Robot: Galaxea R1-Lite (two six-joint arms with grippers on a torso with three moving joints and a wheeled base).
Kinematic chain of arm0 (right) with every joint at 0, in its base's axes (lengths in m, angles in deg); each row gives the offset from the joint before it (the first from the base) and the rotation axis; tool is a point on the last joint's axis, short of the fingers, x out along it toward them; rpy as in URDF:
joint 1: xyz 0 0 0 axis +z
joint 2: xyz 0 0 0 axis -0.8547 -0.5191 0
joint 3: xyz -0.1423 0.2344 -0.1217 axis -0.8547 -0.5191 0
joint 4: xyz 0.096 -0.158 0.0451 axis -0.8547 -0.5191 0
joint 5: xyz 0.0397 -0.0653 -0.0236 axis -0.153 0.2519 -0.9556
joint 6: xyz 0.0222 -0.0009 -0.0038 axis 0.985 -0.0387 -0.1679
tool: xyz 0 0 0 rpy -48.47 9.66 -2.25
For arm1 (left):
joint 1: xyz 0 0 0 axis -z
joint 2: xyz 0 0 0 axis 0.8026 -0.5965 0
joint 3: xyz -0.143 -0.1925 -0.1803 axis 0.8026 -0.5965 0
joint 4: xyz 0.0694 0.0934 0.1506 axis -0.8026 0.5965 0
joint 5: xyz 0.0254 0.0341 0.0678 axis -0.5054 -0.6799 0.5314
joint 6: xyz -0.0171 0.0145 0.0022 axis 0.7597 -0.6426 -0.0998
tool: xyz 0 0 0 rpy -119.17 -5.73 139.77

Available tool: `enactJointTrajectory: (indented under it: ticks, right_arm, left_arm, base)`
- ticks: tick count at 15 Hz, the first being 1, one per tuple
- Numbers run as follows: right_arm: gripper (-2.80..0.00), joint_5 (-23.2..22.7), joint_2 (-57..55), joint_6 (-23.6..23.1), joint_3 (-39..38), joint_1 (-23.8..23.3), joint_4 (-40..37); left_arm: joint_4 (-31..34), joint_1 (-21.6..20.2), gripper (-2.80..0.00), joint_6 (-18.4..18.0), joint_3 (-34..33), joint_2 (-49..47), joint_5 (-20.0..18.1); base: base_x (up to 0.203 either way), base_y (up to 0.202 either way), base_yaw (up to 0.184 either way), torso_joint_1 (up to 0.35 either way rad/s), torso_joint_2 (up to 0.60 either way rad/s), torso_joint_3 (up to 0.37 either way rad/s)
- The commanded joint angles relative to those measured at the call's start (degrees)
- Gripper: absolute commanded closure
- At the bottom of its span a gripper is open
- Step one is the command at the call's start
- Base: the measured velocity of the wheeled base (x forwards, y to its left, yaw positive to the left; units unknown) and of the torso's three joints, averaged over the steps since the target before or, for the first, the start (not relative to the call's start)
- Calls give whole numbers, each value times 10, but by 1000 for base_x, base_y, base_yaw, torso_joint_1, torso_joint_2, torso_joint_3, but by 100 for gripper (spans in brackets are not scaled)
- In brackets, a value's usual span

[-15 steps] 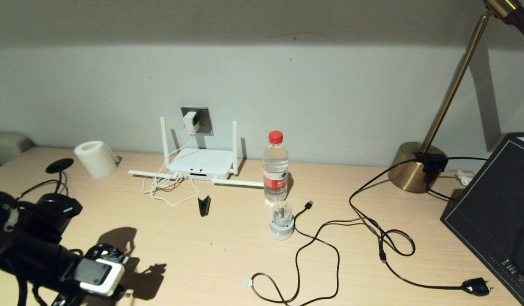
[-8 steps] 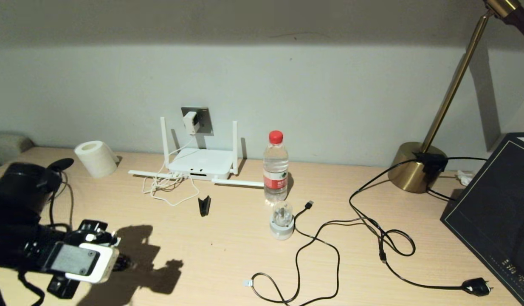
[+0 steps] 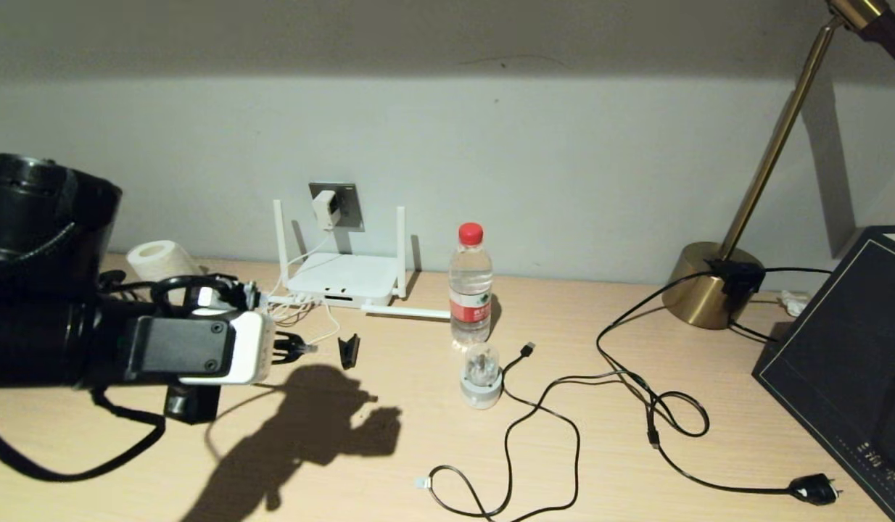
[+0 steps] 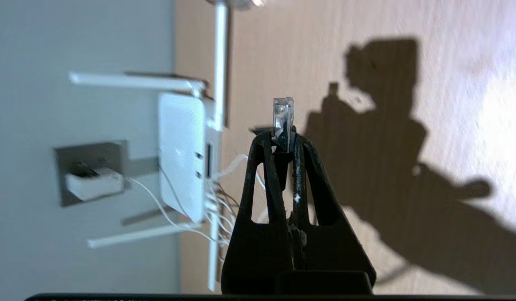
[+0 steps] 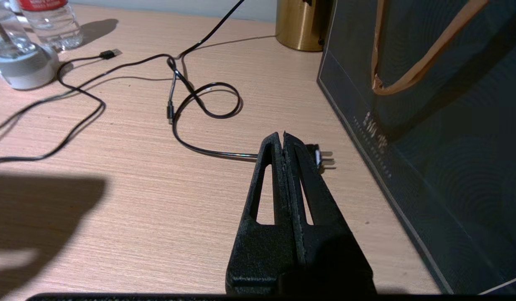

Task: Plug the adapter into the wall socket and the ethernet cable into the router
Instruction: Hand it to the other hand

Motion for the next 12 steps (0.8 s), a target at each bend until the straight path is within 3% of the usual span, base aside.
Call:
enactJointTrajectory:
  ticks: [1,6,8,10,12]
  right_arm:
    - [0,0,-1,-6,-6,0,9]
    - [0,-1,-1,-2,3,0,9]
    - [0,-14,-14,19,87,0,5]
    - [0,-51,-93,84,245,0,-21]
    - [0,-154,-220,174,336,-1,-47]
  left_arm:
    - [0,15,0,0,5,1,4]
    - [-16,27,0,7,-13,19,13]
    - [-52,31,0,18,-50,41,17]
    - [-75,38,0,42,-59,52,19]
    - [-82,51,0,43,-28,44,19]
  base:
    - [0,0,0,0,0,0]
    - [0,0,0,0,0,0]
    - [0,0,0,0,0,0]
    - [0,0,0,0,0,0]
    - [0,0,0,0,0,0]
